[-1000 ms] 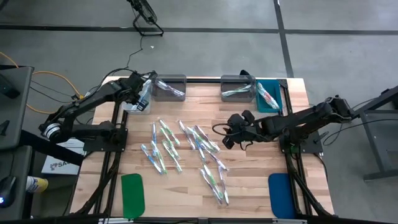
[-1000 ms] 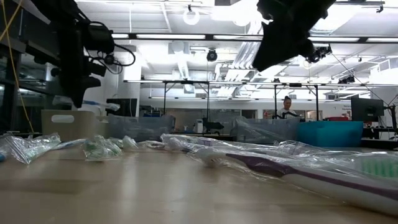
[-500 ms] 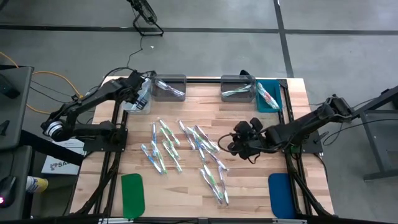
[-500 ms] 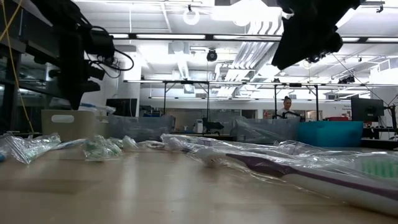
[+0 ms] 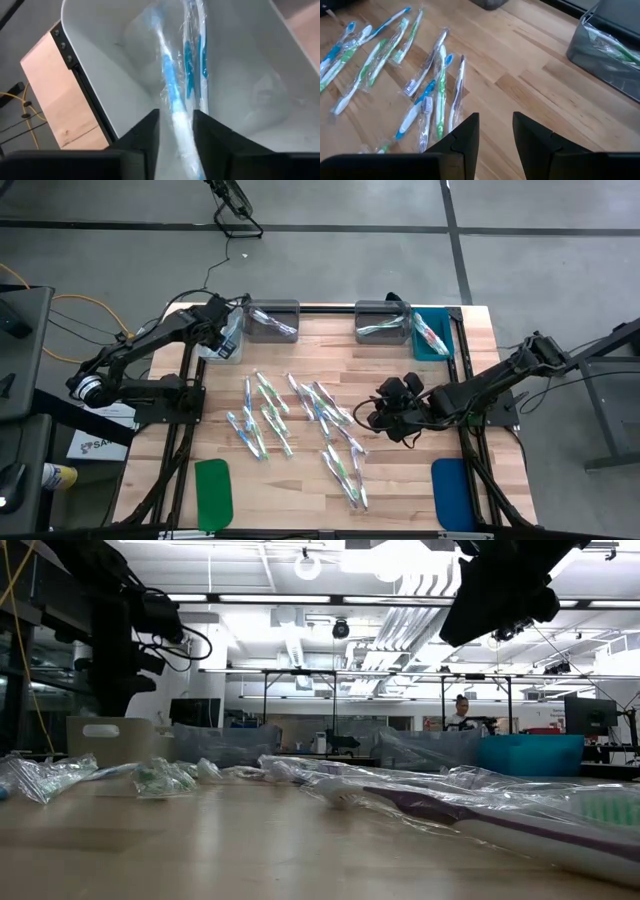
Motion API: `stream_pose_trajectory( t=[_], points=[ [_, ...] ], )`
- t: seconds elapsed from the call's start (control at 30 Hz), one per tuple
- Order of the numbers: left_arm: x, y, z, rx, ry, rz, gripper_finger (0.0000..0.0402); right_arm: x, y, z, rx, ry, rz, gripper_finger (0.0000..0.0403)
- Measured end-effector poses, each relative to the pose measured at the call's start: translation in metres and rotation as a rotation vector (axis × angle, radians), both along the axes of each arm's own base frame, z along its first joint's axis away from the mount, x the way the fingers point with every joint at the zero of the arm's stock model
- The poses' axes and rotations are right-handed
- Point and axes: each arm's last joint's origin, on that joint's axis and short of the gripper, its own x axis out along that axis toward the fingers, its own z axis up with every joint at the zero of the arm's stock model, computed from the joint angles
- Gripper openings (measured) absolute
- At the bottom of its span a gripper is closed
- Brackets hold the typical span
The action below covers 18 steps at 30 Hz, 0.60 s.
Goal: Pick & Place Toothbrushes
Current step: Put the blue toothbrush into the white bin, then put the violet toothbrush into the left black bin
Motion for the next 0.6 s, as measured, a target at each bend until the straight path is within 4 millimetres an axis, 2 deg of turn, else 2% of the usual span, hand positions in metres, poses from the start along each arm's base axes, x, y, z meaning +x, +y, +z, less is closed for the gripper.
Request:
stream_pose_trajectory(
  t=[0.13,0.27,0.43,0.6],
  points=[
    [0.001,0.001,0.002,0.021,-0.005,-0.024,0.0157,0.0,0.0,0.0,0.012,-0.006,-0.008,0.0111],
    [0.0,0.0,0.007,0.052,-0.006,-0.076,0.018,0.0,0.001,-0.001,0.039,0.005,0.006,0.0111],
    [0.001,-0.006,0.02,0.115,-0.07,-0.223,0.0181,0.0,0.002,-0.001,0.071,0.017,0.02,0.0111],
    [0.01,-0.023,0.04,0.252,-0.14,-0.432,0.0173,0.0,0.003,-0.003,0.123,0.072,0.086,0.0111]
  ],
)
